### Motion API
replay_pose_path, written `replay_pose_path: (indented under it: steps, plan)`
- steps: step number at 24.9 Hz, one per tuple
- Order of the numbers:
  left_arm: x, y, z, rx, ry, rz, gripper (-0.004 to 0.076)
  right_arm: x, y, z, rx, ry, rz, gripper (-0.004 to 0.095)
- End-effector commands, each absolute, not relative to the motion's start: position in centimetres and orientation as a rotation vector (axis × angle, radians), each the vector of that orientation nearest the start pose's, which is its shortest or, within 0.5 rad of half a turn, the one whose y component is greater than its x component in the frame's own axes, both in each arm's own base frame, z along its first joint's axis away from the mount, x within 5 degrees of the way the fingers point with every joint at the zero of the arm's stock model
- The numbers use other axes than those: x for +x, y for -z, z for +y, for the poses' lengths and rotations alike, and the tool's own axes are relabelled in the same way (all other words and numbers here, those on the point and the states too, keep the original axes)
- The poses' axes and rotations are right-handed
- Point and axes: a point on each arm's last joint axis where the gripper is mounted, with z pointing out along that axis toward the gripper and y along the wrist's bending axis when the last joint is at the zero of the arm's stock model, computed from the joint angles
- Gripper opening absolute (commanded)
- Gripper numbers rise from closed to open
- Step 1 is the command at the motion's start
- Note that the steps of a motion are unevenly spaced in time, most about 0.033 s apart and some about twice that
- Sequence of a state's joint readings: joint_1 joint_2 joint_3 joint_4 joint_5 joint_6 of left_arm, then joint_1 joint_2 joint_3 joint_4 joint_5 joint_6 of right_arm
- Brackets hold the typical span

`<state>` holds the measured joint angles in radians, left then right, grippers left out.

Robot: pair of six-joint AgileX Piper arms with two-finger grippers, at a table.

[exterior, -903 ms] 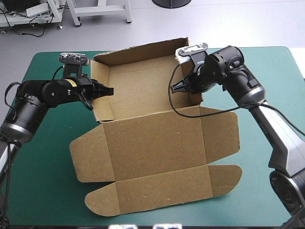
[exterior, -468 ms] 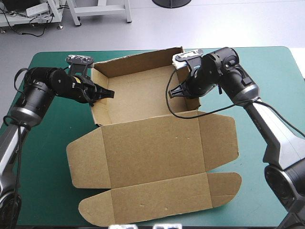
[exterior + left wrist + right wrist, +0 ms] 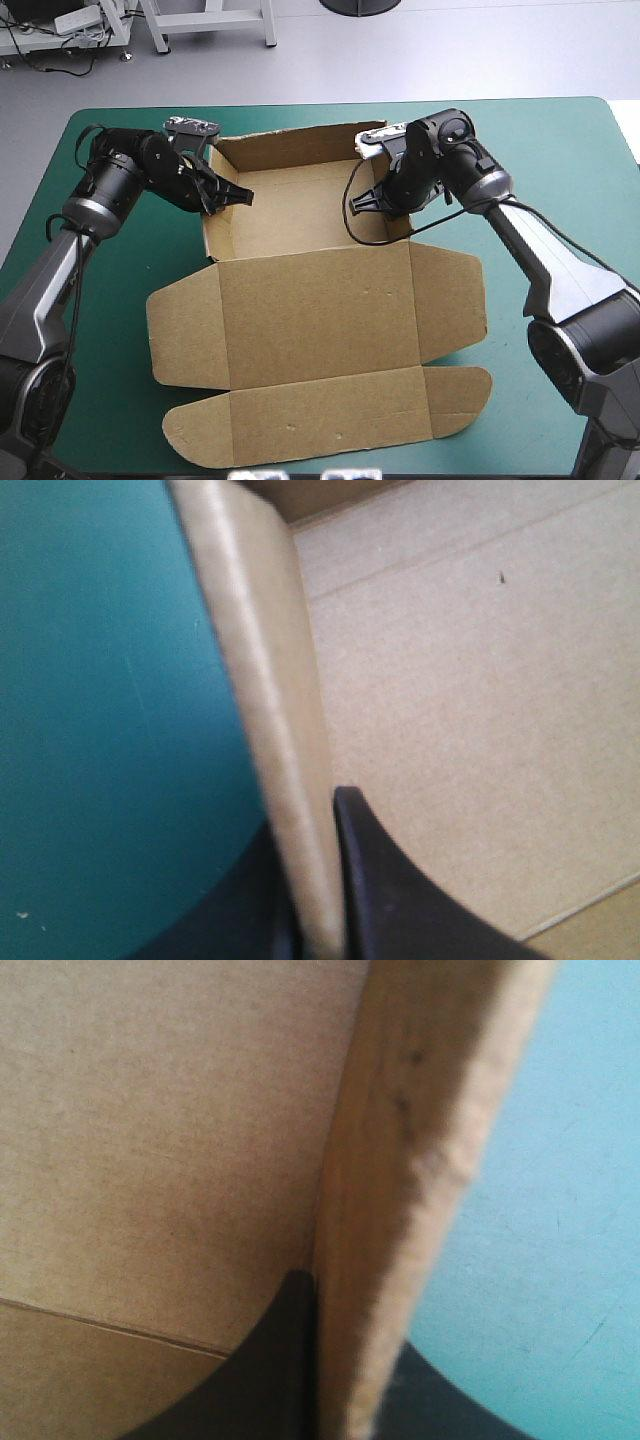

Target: Fold the box

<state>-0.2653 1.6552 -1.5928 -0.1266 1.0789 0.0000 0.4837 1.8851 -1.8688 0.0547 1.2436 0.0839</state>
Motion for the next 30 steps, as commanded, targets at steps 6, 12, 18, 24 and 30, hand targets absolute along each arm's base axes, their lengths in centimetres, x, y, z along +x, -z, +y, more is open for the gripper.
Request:
replay_pose_path:
  steps: [6, 12, 18, 24, 30]
  plan:
    - [33.6, -36.5, -14.3, 0.445, 0.401, 2.498, -0.0006, 34.6, -36.5, 20.3, -0.58, -0.404, 2.619, -0.0024]
    - [34.2, -35.7, -15.7, 0.472, 0.416, 2.494, -0.0006, 34.6, -36.5, 20.4, -0.581, -0.418, 2.621, -0.0024]
    - [34.6, -34.5, -16.3, 0.484, 0.424, 2.531, -0.0006, 34.9, -35.6, 20.3, -0.593, -0.378, 2.659, -0.0024]
    - [35.4, -33.6, -17.7, 0.553, 0.397, 2.582, -0.0006, 36.1, -32.5, 21.8, -0.628, -0.469, 2.735, -0.0024]
    - [36.9, -30.9, -18.2, 0.572, 0.358, 2.659, -0.0006, 37.0, -30.7, 21.7, -0.651, -0.375, 2.764, -0.0024]
